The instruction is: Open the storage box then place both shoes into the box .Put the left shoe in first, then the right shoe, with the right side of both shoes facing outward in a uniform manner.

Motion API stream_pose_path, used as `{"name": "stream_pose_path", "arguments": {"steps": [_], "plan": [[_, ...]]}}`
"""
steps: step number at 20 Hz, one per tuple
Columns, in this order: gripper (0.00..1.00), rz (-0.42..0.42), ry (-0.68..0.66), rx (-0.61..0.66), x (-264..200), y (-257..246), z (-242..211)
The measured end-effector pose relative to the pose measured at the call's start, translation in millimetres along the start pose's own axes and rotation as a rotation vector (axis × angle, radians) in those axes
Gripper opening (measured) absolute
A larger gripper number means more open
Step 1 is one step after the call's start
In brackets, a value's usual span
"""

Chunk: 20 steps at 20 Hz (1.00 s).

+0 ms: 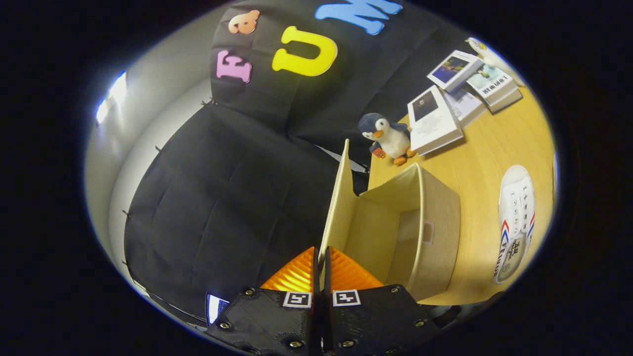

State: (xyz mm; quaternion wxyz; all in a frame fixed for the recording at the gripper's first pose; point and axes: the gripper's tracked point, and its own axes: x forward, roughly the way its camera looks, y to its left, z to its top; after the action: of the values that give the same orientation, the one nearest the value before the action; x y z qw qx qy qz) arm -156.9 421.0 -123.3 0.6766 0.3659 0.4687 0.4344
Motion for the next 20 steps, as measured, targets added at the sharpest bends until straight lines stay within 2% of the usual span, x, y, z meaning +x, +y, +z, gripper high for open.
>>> {"name": "stream_pose_path", "arguments": {"steps": [5,13,14,15,18,19,20], "plan": [[0.01,0.011,0.033,-0.157,45.8,50.7,-6.0],[0.02,0.014,0.117,-0.356,140.5,105.3,-45.7],[0.12,0.012,0.136,-0.381,150.3,107.4,-54.0],[0.12,0.003,0.152,-0.409,162.3,107.7,-62.1],[0.32,-0.049,0.161,-0.503,179.2,97.9,-65.7],[0.33,-0.044,0.162,-0.512,177.9,98.6,-64.1],[0.55,-0.062,0.158,-0.517,177.8,93.7,-59.5]]}}
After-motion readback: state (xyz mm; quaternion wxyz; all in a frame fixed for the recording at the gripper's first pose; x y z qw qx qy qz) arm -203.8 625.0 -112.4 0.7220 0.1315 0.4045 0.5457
